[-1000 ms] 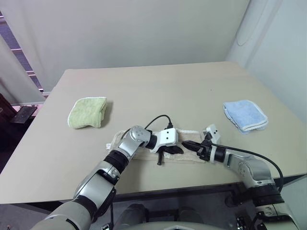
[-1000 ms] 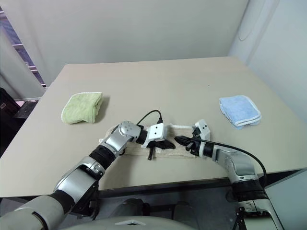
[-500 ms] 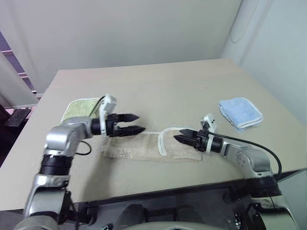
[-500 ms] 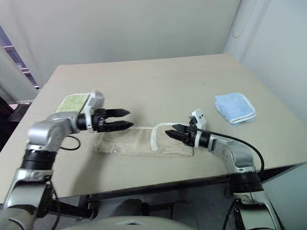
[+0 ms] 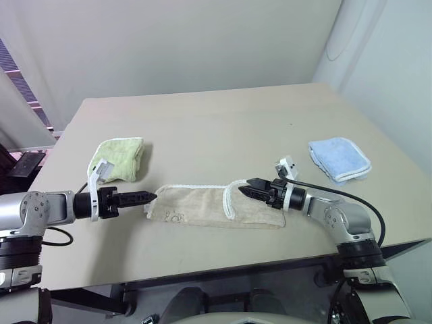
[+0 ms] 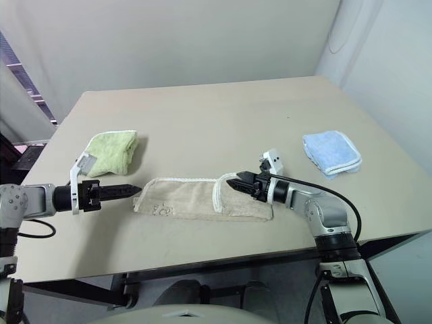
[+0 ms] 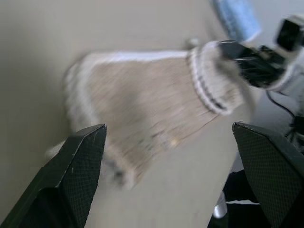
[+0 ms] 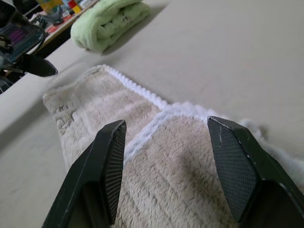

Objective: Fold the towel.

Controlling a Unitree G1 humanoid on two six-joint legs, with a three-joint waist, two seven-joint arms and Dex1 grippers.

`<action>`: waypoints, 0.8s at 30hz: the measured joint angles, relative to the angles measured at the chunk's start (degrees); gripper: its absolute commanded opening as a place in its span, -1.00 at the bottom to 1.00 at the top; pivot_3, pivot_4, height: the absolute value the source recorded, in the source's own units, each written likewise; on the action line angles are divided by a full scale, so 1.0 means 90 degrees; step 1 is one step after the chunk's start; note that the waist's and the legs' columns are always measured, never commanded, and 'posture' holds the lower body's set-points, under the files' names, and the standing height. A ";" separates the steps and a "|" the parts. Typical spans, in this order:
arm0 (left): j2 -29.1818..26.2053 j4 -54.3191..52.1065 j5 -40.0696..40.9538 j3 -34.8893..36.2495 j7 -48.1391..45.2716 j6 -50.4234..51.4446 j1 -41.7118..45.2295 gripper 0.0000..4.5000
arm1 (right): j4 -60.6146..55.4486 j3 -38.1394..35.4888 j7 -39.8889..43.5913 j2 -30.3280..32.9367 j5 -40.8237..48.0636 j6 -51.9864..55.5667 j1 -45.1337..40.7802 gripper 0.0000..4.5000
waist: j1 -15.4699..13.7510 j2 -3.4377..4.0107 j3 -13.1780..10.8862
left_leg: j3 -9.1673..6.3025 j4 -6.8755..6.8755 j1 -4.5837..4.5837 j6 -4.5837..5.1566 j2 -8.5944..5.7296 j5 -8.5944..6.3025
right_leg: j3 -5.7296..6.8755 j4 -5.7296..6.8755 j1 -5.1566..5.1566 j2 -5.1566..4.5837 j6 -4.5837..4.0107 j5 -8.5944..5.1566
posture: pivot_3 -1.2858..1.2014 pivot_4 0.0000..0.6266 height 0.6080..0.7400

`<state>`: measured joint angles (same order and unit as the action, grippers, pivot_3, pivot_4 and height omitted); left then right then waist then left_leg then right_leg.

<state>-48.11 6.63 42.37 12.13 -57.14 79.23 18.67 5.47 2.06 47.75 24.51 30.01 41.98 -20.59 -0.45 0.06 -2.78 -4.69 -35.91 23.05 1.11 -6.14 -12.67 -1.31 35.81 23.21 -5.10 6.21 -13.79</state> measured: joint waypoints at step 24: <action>0.0712 0.0647 0.0300 0.0258 0.1011 0.1387 0.0086 0.98 | 0.0360 -0.0089 -0.0316 -0.0172 -0.0029 0.0061 -0.0072 0.26 | 0.0018 0.0016 -0.0005 | 0.0000 0.0037 -0.0037 -0.0017 -0.0010 0.0002 | -0.0005 0.0004 -0.0017 -0.0020 -0.0012 -0.0002 | 0.03 -1.00 1.00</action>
<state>-41.70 12.45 45.07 14.45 -48.04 91.72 19.44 8.70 1.26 44.91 22.96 29.75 42.53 -21.23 -0.28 0.21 -2.82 -4.69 -35.57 22.72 0.96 -6.23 -12.65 -1.36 35.84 23.06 -5.28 6.11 -13.81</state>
